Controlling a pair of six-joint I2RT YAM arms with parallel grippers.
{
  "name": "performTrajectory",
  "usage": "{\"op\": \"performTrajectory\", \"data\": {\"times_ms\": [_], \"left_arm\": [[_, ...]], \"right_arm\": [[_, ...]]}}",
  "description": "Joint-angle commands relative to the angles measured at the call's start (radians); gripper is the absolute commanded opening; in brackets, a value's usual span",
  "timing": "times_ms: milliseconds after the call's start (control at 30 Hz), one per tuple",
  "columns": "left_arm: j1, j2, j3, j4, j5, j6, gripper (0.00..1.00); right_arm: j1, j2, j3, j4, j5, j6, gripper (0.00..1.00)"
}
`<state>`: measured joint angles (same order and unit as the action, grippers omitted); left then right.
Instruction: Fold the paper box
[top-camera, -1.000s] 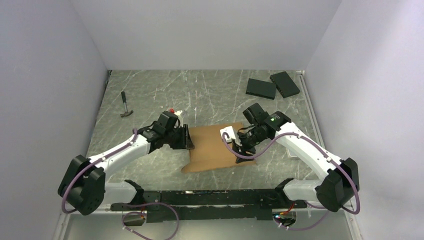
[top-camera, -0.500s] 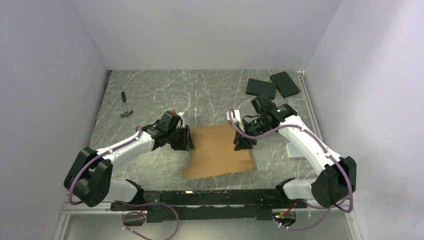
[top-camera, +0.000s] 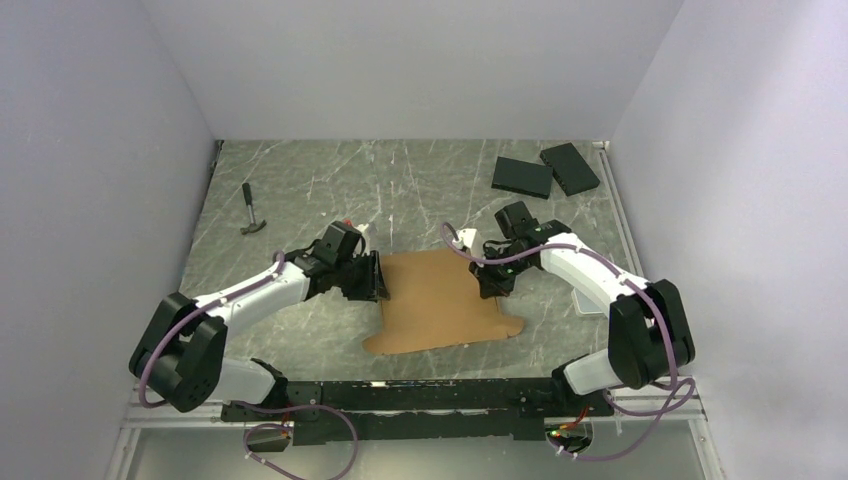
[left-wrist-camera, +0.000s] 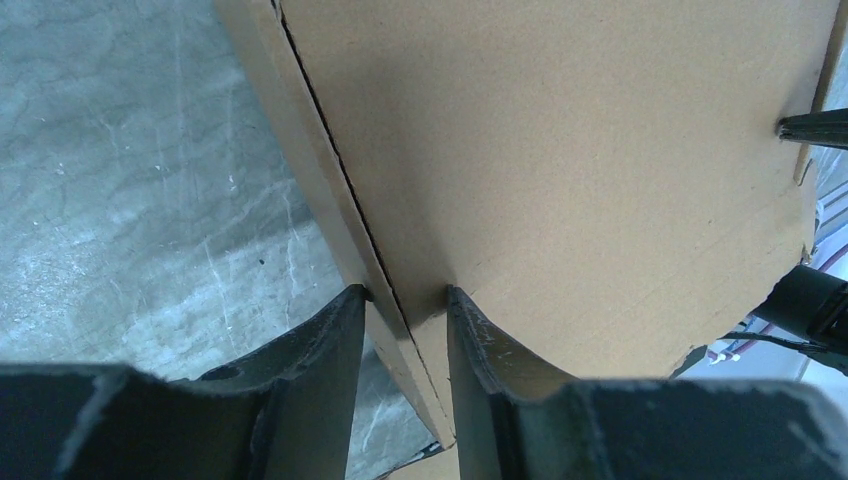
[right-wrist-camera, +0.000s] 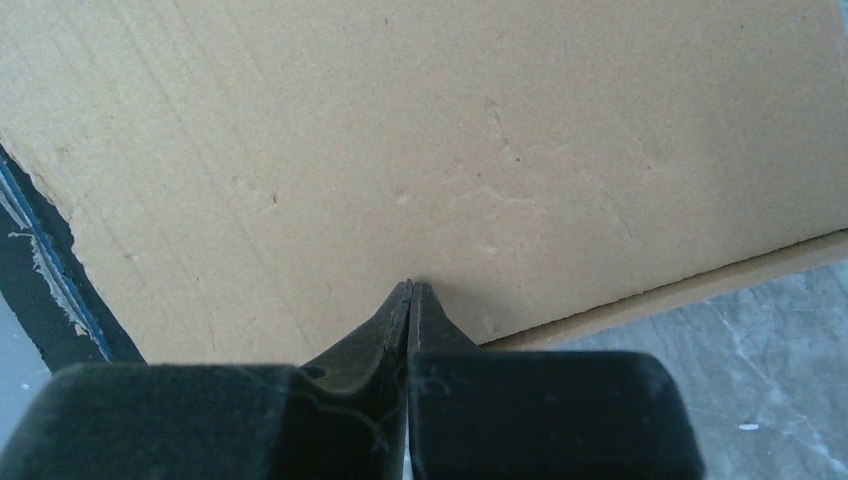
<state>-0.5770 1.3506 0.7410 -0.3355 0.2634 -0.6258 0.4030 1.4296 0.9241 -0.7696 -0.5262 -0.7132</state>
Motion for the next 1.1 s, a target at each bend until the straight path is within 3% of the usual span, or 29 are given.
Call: {"op": "performTrajectory", "data": {"times_ms": [0, 133, 300, 400, 567, 633, 867, 1067], "left_arm": [[0.001, 0.033, 0.011, 0.015, -0.007, -0.006, 0.4], [0.008, 0.007, 0.007, 0.039, 0.01, -0.019, 0.41], [0.02, -0.05, -0.003, 0.054, 0.027, -0.03, 0.45], [0.026, -0.041, 0.003, 0.039, 0.033, -0.024, 0.45], [0.03, -0.014, 0.003, 0.047, 0.053, -0.028, 0.45], [0.031, -0.01, 0.003, 0.056, 0.058, -0.032, 0.44], [0.032, 0.013, -0.004, 0.087, 0.082, -0.043, 0.39], [0.032, 0.025, -0.021, 0.115, 0.095, -0.052, 0.37]], "right_arm": [[0.0, 0.052, 0.007, 0.073, 0.119, 0.015, 0.04], [-0.005, 0.05, 0.017, 0.064, 0.089, 0.02, 0.04], [-0.073, -0.034, 0.053, 0.0, -0.121, -0.003, 0.13], [-0.131, -0.09, 0.046, 0.012, -0.214, 0.023, 0.28], [-0.234, -0.101, -0.016, 0.178, -0.198, 0.235, 0.66], [-0.271, -0.081, -0.036, 0.253, -0.176, 0.341, 0.72], [-0.296, 0.021, -0.041, 0.277, -0.207, 0.459, 0.73], [-0.296, 0.138, -0.017, 0.238, -0.25, 0.473, 0.62]]}}
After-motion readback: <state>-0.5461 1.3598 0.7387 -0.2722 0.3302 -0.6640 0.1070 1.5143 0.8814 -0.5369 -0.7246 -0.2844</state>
